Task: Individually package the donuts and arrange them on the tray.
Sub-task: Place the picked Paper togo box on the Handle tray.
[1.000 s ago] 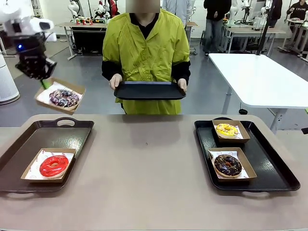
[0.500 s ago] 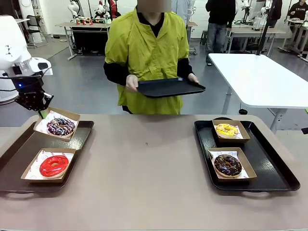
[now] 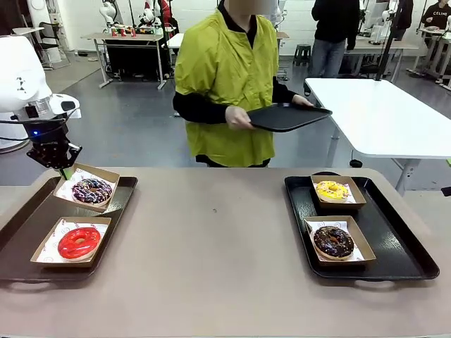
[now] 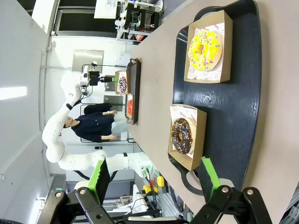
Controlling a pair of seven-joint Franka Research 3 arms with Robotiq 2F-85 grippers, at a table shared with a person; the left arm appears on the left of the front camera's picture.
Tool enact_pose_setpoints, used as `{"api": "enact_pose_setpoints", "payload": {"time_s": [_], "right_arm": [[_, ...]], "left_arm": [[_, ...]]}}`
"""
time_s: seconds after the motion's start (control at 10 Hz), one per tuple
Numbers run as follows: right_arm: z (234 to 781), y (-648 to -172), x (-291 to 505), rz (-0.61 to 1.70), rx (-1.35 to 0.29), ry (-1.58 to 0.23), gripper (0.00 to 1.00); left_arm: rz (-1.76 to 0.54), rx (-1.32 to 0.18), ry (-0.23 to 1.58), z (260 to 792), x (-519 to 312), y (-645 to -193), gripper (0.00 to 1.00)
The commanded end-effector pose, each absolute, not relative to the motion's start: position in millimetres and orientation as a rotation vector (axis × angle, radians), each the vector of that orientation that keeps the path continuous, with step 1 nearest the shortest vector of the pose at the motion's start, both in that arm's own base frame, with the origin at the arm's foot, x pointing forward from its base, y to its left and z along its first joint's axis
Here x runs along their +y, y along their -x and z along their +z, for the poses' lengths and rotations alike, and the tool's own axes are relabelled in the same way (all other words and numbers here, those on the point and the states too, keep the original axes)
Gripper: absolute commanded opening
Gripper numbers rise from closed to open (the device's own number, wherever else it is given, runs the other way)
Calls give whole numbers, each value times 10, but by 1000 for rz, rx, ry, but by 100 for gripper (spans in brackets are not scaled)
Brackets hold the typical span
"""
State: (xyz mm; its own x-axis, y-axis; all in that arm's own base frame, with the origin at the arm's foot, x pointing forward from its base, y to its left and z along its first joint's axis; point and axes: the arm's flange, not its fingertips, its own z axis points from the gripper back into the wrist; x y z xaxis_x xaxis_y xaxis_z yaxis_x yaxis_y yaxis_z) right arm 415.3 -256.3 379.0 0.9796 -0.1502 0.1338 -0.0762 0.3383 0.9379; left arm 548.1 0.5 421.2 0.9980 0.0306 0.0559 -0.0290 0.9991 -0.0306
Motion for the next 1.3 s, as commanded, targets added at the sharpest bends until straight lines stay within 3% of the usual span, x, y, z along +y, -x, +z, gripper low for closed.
{"api": "enact_pose_setpoints", "payload": {"time_s": [0.0, 0.4, 1.2], "right_arm": [[3795, -4129, -2555, -43, -198, -1221, 100], [3795, -4129, -2555, -43, -198, -1221, 100], [3795, -4129, -2555, -43, -198, -1221, 100]], "left_arm": [[31, -64, 30, 4263, 16, -5453, 1], [30, -60, 30, 4231, 6, -5479, 1], [-6, -50, -15, 3834, 473, -5996, 1]]}}
